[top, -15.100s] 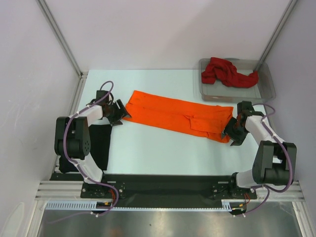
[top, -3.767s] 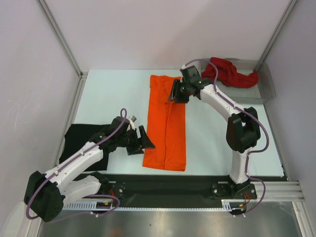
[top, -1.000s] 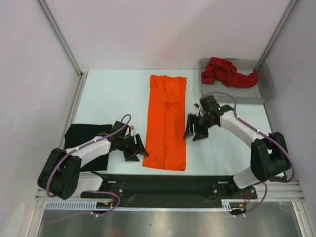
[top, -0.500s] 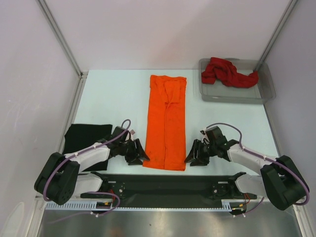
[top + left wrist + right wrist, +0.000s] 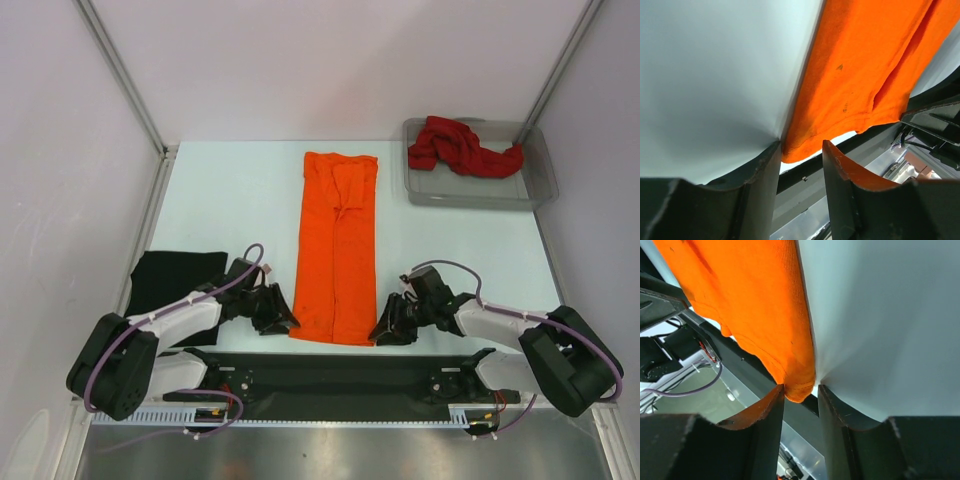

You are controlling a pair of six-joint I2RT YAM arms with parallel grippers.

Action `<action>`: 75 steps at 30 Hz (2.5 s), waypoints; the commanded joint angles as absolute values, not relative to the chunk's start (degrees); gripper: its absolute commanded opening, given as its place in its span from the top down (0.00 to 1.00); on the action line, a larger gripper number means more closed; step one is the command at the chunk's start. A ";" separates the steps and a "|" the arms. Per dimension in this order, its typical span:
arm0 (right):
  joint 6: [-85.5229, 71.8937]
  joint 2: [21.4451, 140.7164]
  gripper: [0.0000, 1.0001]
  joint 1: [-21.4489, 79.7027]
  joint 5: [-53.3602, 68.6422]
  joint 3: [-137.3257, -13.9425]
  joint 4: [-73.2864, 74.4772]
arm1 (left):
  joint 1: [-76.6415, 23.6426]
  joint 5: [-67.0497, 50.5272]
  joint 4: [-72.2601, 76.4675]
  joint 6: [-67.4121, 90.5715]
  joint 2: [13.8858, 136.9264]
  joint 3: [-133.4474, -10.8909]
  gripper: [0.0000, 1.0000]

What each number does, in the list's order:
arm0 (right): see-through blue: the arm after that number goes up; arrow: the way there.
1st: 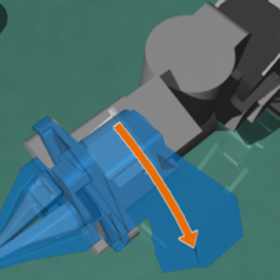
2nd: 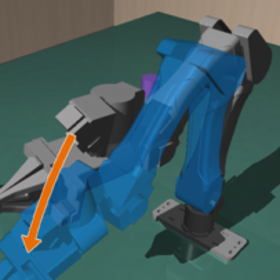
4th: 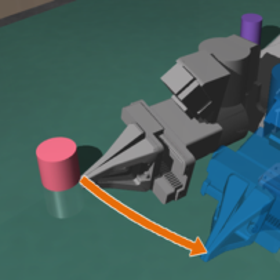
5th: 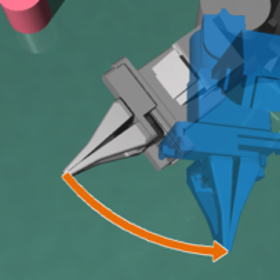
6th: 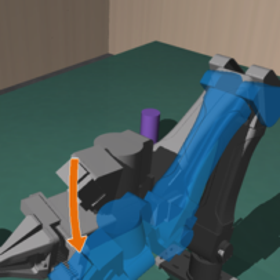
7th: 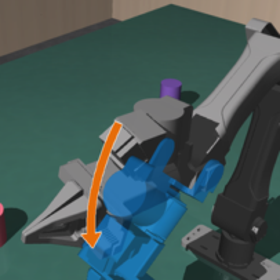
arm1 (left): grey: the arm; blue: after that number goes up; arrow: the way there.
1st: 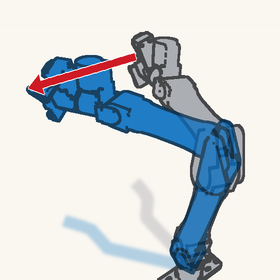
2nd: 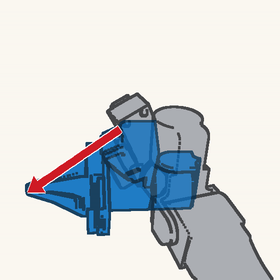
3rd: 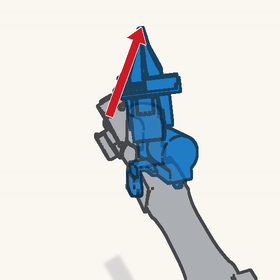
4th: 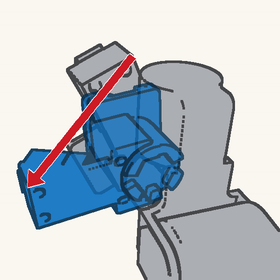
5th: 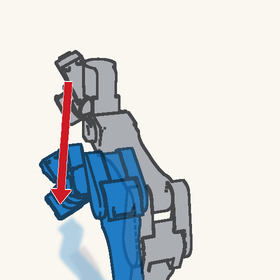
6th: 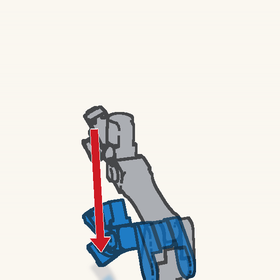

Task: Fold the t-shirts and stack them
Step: Fold the tshirt

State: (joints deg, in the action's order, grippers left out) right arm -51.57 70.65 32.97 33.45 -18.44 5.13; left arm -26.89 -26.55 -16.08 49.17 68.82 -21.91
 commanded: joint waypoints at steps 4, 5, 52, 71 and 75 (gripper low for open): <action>-53.70 71.28 0.55 33.49 29.35 -17.23 2.90 | -27.16 -18.28 -20.04 47.46 70.40 -17.67 0.57; -53.44 71.89 0.54 33.49 29.44 -17.31 2.73 | -27.07 -18.63 -19.78 47.55 70.40 -17.49 0.57; -37.10 68.95 1.00 27.26 32.43 -36.86 26.19 | -44.67 -8.43 -28.04 64.00 66.17 -40.86 1.00; -25.40 114.69 1.00 16.88 37.00 -85.51 36.47 | -18.90 -21.09 -30.06 40.69 103.71 -74.26 1.00; -24.35 117.33 1.00 15.47 36.91 -88.59 37.97 | -17.84 -21.97 -30.41 40.43 106.78 -76.90 1.00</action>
State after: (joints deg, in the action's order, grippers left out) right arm -26.46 116.38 16.56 35.46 -85.34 35.29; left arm -18.70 -19.62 -29.76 42.89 105.49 -73.21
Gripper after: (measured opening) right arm 0.021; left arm 0.012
